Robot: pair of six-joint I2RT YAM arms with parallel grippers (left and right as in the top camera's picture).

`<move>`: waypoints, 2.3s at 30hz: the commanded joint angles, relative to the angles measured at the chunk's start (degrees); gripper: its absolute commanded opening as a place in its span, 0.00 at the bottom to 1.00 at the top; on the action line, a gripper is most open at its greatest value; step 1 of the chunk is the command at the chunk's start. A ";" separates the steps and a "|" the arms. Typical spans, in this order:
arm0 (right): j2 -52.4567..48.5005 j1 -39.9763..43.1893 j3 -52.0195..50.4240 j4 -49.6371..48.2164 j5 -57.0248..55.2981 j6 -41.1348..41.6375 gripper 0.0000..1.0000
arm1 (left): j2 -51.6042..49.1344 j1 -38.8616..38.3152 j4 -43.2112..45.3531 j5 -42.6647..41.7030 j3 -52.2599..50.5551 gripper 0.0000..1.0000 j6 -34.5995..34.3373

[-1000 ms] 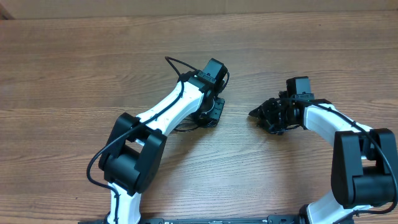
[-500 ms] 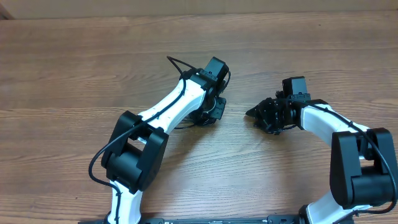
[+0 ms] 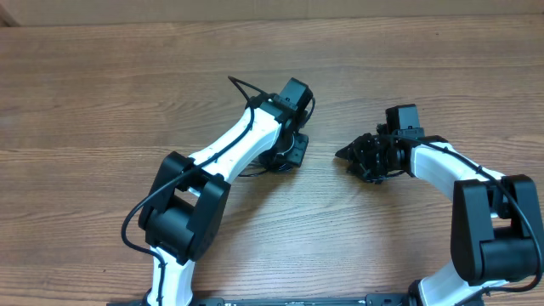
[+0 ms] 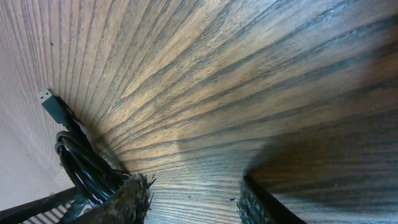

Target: Untangle cables

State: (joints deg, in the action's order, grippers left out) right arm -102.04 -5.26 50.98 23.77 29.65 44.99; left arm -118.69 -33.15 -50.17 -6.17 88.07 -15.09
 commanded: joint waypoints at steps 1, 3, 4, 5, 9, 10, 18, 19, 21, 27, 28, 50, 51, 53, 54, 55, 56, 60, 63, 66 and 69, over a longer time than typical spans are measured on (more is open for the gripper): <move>-0.37 -0.26 -1.20 0.04 -1.77 -0.02 0.46 | -0.07 -0.33 2.27 0.61 -2.40 0.53 -0.13; -0.37 -0.26 -1.20 0.04 -1.77 -0.02 0.46 | -0.07 -0.46 3.74 0.50 -3.23 0.52 -0.13; -0.37 -0.26 -1.22 0.04 -1.77 -0.02 0.46 | -0.07 -0.61 4.37 0.37 -3.65 0.52 -0.13; -0.37 -0.26 -1.22 0.07 -1.79 -0.02 0.46 | -0.07 -0.74 4.81 0.37 -3.91 0.51 -0.13; -0.37 -0.26 -1.20 0.04 -1.77 -0.04 0.46 | -0.07 -1.18 5.44 0.37 -4.79 0.53 -0.15; -0.37 -0.26 -1.22 0.04 -1.79 -0.02 0.47 | -0.07 -1.22 5.40 0.39 -4.94 0.54 -0.15; -0.37 -0.26 -1.20 0.07 -1.79 -0.04 0.47 | -0.07 -1.16 5.55 0.79 -5.42 0.30 -0.17; -0.37 -0.26 -1.20 0.07 -1.79 -0.04 0.47 | -0.07 -1.05 5.49 0.83 -5.42 0.16 -0.13; -0.37 -0.26 -1.22 0.07 -1.77 -0.04 0.47 | 0.00 -0.83 5.40 0.81 -5.40 0.04 -0.15; -0.37 -0.26 -1.22 0.48 -1.60 -0.44 0.56 | 0.33 0.59 2.19 0.42 -3.30 0.04 3.52; -0.37 -0.26 -1.20 0.55 -1.11 -1.20 0.56 | 0.35 0.94 1.05 0.02 -2.45 0.04 5.05; -0.37 -0.15 -1.20 -10.71 37.81 -7.74 0.41 | 0.31 18.73 -21.84 -57.61 9.16 0.04 53.55; -0.37 -0.15 -1.20 -11.43 38.88 -7.74 0.43 | 0.31 19.34 -22.53 -58.55 9.16 0.04 54.90; -0.37 -0.17 -1.20 -13.03 41.27 -7.74 0.44 | 0.31 20.15 -24.09 -59.89 9.16 0.04 57.70; -0.37 -0.20 -1.20 -13.88 42.21 -7.76 0.44 | 0.31 20.41 -24.90 -60.02 9.16 0.04 59.10; -0.37 -0.24 -1.20 -14.88 43.21 -7.76 0.44 | 0.31 20.46 -25.81 -60.11 9.16 0.04 60.63; -0.37 -0.26 -1.20 -16.09 44.35 -7.76 0.44 | 0.31 20.48 -26.91 -60.15 9.16 0.04 62.60; -0.37 -0.44 -1.20 -20.48 49.00 -7.76 0.43 | 0.31 20.48 -31.34 -60.37 9.16 0.04 71.21; -0.37 -1.33 -1.20 -24.28 51.95 -7.76 0.43 | 0.31 20.50 -34.03 -61.83 9.16 0.04 76.54; -0.37 -2.67 -1.20 -28.87 54.38 -7.65 0.42 | 0.31 20.50 -34.03 -64.19 9.16 0.04 76.39; -0.37 -3.82 -1.20 -32.79 55.08 -6.73 0.42 | 0.31 20.50 -34.05 -66.05 9.16 0.04 75.28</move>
State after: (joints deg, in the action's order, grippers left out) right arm -101.95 -7.99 50.02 -7.33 80.88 37.85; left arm -118.69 -12.38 -83.68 -65.01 96.03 53.19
